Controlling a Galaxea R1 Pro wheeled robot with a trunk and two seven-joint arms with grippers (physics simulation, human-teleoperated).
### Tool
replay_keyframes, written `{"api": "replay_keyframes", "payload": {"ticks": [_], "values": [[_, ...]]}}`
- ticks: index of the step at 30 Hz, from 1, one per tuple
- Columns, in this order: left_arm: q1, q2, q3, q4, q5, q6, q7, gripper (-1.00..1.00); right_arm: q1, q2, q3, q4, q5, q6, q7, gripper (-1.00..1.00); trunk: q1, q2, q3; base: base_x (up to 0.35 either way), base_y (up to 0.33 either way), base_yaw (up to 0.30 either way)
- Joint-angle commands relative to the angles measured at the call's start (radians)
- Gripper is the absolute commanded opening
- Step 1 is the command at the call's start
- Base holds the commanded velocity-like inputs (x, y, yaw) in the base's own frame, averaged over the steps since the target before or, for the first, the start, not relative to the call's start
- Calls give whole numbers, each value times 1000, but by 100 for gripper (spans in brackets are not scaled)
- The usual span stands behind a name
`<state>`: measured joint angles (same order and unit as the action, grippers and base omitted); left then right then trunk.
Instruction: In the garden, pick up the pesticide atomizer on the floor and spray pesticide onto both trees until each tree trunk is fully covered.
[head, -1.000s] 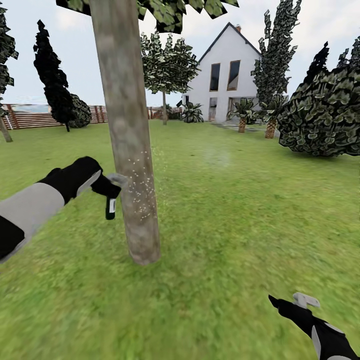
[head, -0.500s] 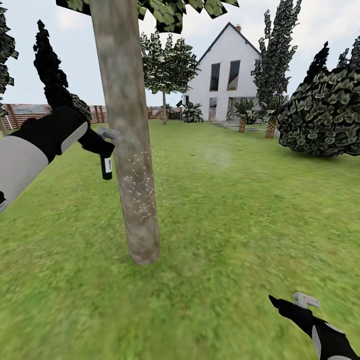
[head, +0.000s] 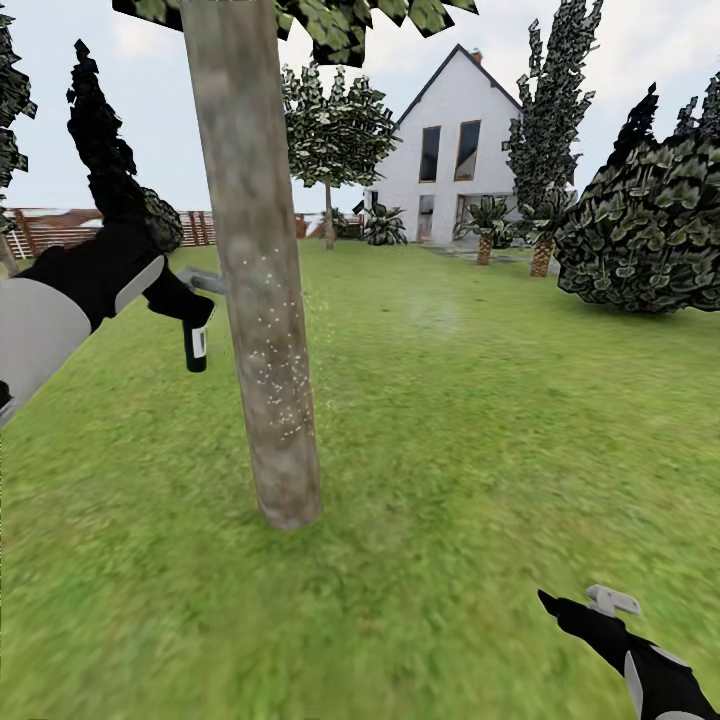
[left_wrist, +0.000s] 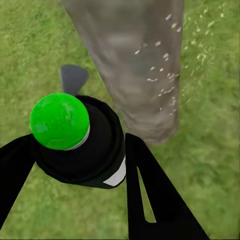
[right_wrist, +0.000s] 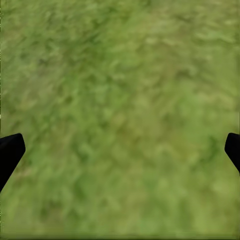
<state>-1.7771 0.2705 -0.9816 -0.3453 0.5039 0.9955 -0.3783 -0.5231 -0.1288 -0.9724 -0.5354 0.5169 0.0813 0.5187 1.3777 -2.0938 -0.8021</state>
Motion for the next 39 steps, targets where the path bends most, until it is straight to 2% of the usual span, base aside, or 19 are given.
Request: {"api": "replay_keyframes", "payload": {"ticks": [1,11,15,23,33,39], "values": [[0,1,2,23,4,0,0,-100,0,0,0,0,0,0,0,100,0,0,0,-216,161,-132],[1,1,1,34,4,0,-1,-100,0,0,0,0,0,0,0,100,0,0,0,-233,230,-263],[2,1,1,34,4,-1,-1,-100,0,0,0,0,0,0,0,100,0,0,0,-166,251,-82],[3,1,1,35,4,-2,-1,-100,0,0,0,0,0,0,1,100,0,0,0,-14,184,-25],[6,1,1,46,4,-2,-1,-100,0,0,0,0,0,0,1,100,0,0,0,-4,314,-257],[44,2,1,92,4,-4,-1,-100,0,1,0,0,0,0,1,100,0,0,0,-161,281,-271]]}}
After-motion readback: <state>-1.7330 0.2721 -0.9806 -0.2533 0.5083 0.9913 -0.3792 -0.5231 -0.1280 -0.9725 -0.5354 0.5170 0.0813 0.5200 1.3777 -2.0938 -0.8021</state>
